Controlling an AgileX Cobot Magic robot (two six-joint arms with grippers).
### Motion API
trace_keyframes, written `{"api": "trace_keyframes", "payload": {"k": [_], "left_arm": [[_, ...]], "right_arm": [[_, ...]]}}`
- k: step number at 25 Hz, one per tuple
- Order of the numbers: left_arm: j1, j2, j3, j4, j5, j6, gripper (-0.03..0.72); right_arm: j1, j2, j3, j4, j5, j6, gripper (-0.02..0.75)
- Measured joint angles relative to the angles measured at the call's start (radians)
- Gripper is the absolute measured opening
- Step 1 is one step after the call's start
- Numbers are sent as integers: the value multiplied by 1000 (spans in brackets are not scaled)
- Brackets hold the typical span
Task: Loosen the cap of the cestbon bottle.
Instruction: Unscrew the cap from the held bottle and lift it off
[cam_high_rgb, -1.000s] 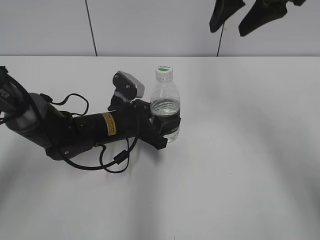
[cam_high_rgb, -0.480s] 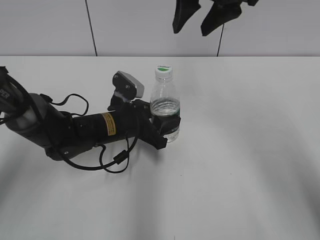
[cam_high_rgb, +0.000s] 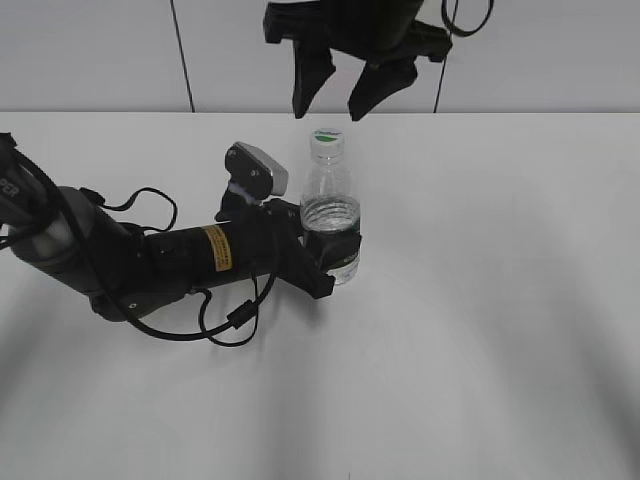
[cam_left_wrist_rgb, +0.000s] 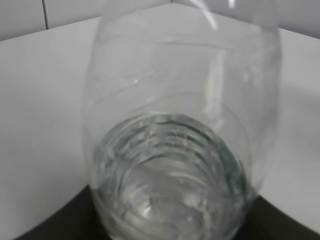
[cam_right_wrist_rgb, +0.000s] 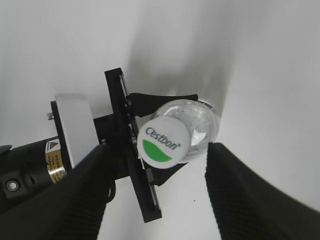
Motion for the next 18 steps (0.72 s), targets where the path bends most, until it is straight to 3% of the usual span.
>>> {"api": "trace_keyframes", "payload": {"k": [18], "left_arm": [[0,0,0,-3,-1,-1,361]], "right_arm": [[39,73,-28,-60,2,230,465]]}}
